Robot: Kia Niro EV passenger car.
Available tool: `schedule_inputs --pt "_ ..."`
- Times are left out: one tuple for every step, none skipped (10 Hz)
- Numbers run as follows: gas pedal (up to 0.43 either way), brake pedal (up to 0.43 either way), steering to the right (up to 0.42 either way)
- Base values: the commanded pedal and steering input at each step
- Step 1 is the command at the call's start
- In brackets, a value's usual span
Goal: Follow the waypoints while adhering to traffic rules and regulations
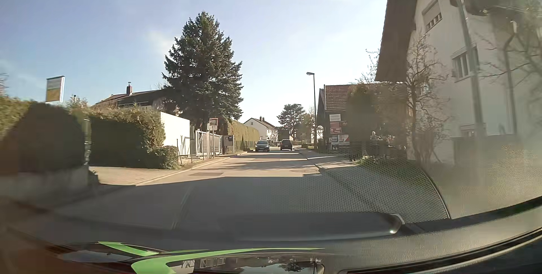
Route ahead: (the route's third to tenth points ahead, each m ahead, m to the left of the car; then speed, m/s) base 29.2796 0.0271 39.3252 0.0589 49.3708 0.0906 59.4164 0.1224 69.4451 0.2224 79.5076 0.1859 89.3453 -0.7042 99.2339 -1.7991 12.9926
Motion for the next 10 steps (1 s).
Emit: schedule_inputs --pt "0.177 0.000 0.004" --pt "0.177 0.000 0.003" --pt "0.177 0.000 0.003" --pt "0.177 0.000 0.003" --pt "0.130 0.000 0.003" --pt "0.130 0.000 0.003" --pt "0.130 0.000 0.003" --pt "0.130 0.000 0.003" --pt "0.130 0.000 0.003" --pt "0.130 0.000 0.003"
